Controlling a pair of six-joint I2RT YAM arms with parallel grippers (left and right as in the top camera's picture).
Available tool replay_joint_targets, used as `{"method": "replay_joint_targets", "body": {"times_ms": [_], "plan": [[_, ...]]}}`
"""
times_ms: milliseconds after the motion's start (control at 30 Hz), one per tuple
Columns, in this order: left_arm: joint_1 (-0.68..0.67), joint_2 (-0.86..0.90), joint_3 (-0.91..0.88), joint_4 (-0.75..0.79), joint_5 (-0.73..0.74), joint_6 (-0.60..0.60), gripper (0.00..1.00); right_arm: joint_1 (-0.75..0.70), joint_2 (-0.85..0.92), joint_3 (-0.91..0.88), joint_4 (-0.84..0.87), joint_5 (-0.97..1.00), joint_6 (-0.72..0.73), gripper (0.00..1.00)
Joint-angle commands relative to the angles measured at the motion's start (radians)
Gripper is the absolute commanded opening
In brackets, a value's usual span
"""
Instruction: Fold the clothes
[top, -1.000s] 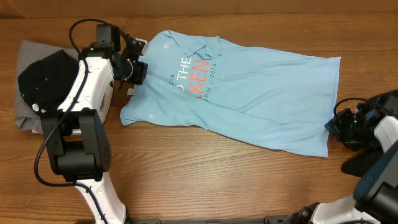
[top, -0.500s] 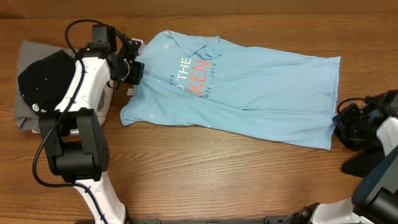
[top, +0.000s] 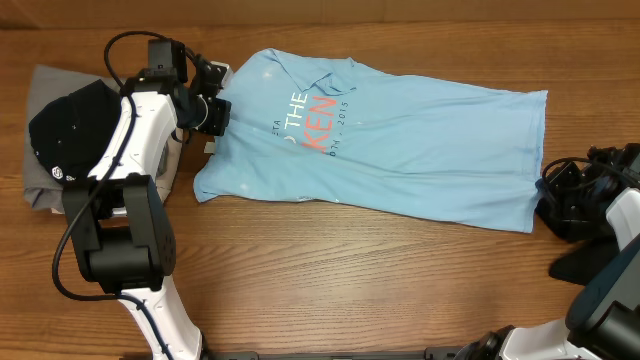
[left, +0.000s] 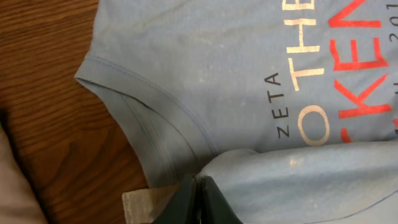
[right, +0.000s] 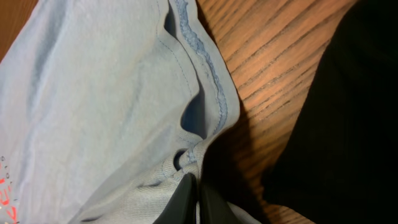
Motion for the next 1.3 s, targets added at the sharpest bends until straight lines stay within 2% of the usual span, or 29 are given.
{"method": "replay_joint_targets", "body": {"times_ms": [0, 33, 67, 100, 133, 167, 300, 533, 667, 833, 933, 1033, 1133, 1200, 1267], "plan": [[0.009, 0.009, 0.013, 0.003, -0.027, 0.001, 0.14, -0.003, -0.021, 0.027, 0.011, -0.006, -0.015, 0.04], [0.010, 0.009, 0.013, 0.003, -0.027, 0.000, 0.18, -0.003, -0.021, 0.027, 0.010, -0.006, -0.014, 0.11], [0.010, 0.009, 0.013, 0.001, -0.026, 0.000, 0.27, -0.004, -0.021, 0.027, 0.007, -0.006, -0.010, 0.39], [0.010, 0.009, 0.013, -0.003, -0.025, -0.001, 0.48, -0.004, -0.021, 0.027, 0.004, -0.006, -0.007, 0.59], [0.010, 0.009, 0.013, -0.007, -0.022, -0.005, 0.62, -0.004, -0.021, 0.027, 0.001, -0.006, -0.002, 0.70], [0.010, 0.009, 0.014, -0.011, -0.022, -0.014, 0.70, -0.004, -0.021, 0.027, -0.002, -0.006, 0.007, 0.75], [0.010, 0.009, 0.030, -0.036, -0.013, -0.031, 0.82, -0.005, -0.022, 0.027, -0.012, -0.036, 0.027, 0.74], [0.004, 0.009, 0.049, -0.057, 0.037, -0.034, 0.85, -0.004, -0.032, 0.027, -0.017, -0.151, 0.027, 0.70], [-0.009, 0.009, 0.049, -0.083, 0.106, -0.038, 0.81, -0.004, -0.053, 0.027, -0.053, -0.203, 0.027, 0.64], [-0.030, 0.009, 0.049, -0.164, 0.110, -0.038, 0.79, -0.002, -0.060, 0.027, -0.180, -0.227, 0.041, 0.56], [-0.036, 0.009, 0.049, -0.175, 0.159, -0.105, 0.74, -0.002, -0.060, 0.027, -0.240, -0.224, 0.041, 0.52], [-0.041, 0.009, 0.049, -0.241, 0.173, -0.136, 0.70, -0.003, -0.060, 0.027, -0.296, -0.180, 0.050, 0.56], [-0.047, 0.009, 0.049, -0.322, 0.138, -0.135, 0.69, -0.003, -0.060, 0.027, -0.366, -0.020, 0.127, 0.58], [-0.046, 0.009, 0.049, -0.389, 0.104, -0.136, 0.68, -0.004, -0.060, 0.027, -0.417, 0.090, 0.156, 0.66], [-0.036, 0.009, 0.049, -0.452, 0.066, -0.148, 0.69, -0.003, -0.060, 0.023, -0.452, 0.166, 0.169, 0.69]]}}
